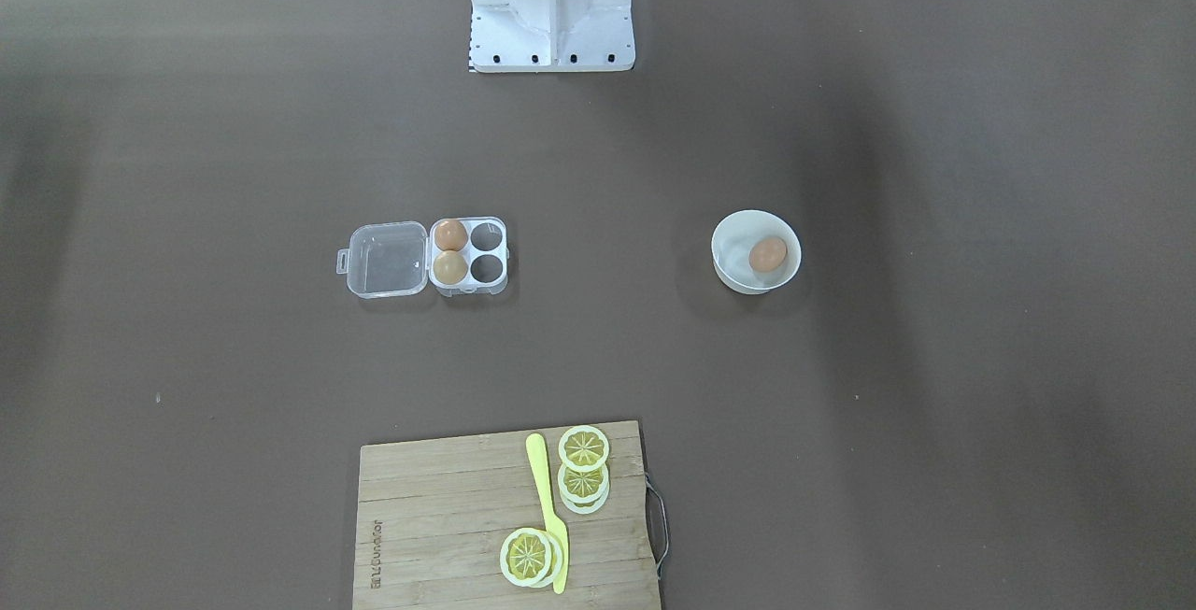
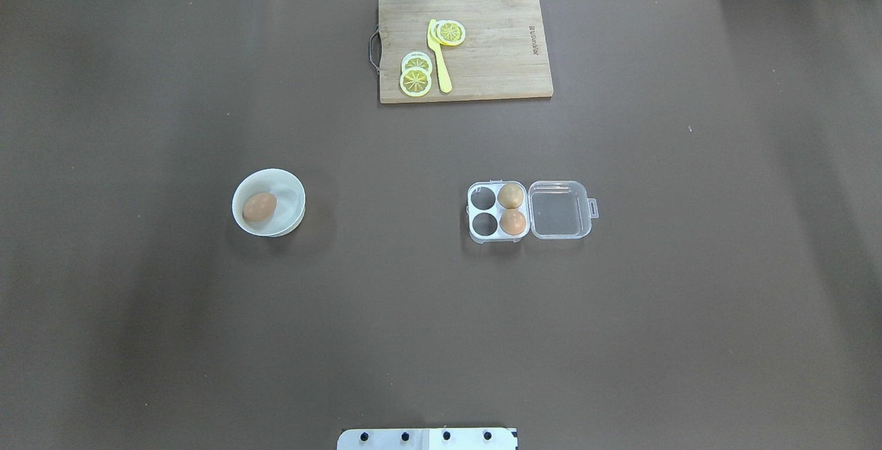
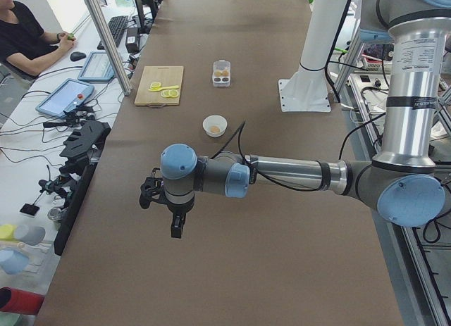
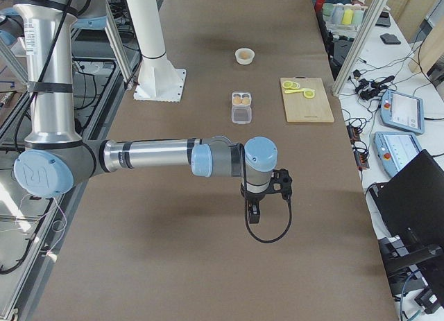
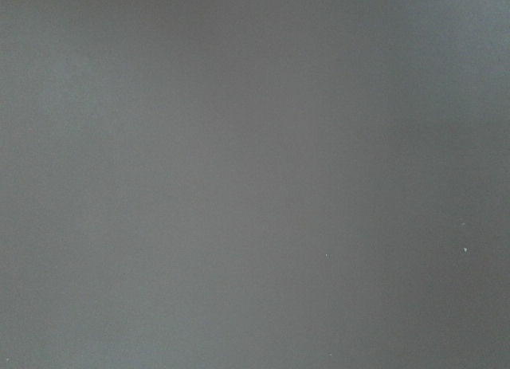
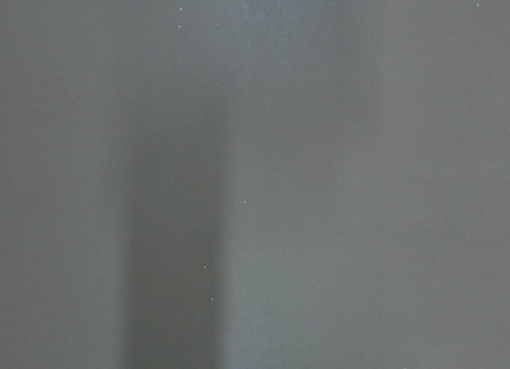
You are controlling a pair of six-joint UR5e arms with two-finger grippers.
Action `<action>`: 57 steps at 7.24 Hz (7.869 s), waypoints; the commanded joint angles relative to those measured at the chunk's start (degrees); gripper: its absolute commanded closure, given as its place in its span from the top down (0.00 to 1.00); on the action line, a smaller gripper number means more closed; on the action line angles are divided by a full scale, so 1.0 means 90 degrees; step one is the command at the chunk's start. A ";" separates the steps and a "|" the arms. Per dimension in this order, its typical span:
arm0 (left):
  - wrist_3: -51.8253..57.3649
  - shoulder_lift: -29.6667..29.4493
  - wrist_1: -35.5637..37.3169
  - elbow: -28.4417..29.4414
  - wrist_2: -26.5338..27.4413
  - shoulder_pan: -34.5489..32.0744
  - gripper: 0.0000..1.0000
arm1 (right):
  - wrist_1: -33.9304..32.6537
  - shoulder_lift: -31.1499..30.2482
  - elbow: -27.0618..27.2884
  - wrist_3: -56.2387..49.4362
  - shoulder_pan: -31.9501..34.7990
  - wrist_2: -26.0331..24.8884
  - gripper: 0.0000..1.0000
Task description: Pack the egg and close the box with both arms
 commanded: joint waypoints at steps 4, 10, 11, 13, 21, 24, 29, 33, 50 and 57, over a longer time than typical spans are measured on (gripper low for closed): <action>-0.0003 0.0010 -0.0052 -0.0036 0.0000 0.0000 0.99 | 0.0004 0.0010 0.0018 0.0016 0.0000 0.0059 1.00; -0.0032 0.0029 -0.0052 -0.0037 0.0000 0.0000 0.99 | 0.0004 0.0010 0.0027 0.0016 0.0000 0.0069 1.00; 0.0006 0.0020 -0.0072 -0.0046 0.0010 0.0000 0.99 | 0.0004 0.0010 0.0018 0.0026 0.0000 0.0069 1.00; -0.0022 0.0020 -0.0130 -0.0105 0.0000 0.0000 0.99 | 0.0004 0.0020 -0.0011 0.0016 0.0000 0.0069 1.00; -0.1868 -0.1081 0.0435 -0.0738 0.0088 0.1324 0.99 | 0.0004 0.0068 0.0076 0.0161 -0.0010 0.0420 1.00; -0.5104 -0.1658 0.0456 -0.1442 0.0313 0.2322 0.99 | 0.0004 0.0098 0.0086 0.0299 -0.0019 0.0430 1.00; -0.6487 -0.1913 0.0397 -0.2069 0.2486 0.5152 0.98 | 0.0014 0.0118 0.0076 0.0436 -0.0175 0.0547 1.00; -0.6488 -0.2186 0.0407 -0.1942 0.2490 0.5692 0.85 | 0.0004 0.0127 0.0086 0.0436 -0.0205 0.0674 1.00; -0.6097 -0.2559 -0.0570 -0.0320 0.2490 0.6045 0.76 | -0.0025 0.0147 0.0086 0.0436 -0.0361 0.0674 1.00; -0.6126 -0.2490 -0.0550 -0.0388 0.2451 0.6074 0.71 | -0.0006 0.0225 0.0086 0.0620 -0.0390 0.0684 1.00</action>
